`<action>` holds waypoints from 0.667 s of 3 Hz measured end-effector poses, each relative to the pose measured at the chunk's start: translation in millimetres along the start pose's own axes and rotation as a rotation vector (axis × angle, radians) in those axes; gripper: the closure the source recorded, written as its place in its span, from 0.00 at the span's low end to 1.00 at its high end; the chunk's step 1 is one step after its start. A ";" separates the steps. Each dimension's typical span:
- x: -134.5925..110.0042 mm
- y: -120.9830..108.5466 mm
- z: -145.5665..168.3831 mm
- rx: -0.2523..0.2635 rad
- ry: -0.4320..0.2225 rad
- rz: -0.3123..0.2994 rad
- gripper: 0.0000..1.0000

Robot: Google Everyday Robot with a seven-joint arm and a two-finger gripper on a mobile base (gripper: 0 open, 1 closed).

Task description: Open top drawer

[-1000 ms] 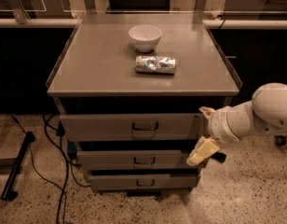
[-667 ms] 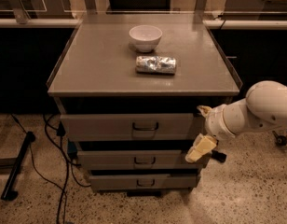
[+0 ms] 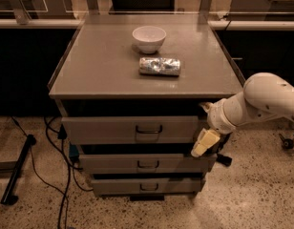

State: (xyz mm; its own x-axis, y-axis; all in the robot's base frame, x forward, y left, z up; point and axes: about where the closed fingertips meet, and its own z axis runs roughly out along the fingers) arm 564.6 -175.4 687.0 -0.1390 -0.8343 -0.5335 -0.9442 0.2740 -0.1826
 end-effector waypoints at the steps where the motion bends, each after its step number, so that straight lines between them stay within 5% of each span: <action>1: 0.4 -8.3 6.2 -0.017 0.015 -0.016 0.00; 2: 4.1 -5.8 21.3 -0.056 0.039 -0.022 0.00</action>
Offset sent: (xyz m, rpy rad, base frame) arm 0.0149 0.0038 -0.0233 -0.0502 0.0639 0.0516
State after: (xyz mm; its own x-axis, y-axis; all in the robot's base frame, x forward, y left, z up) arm 575.9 -170.2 668.3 -0.1284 -0.8581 -0.4972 -0.9623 0.2290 -0.1468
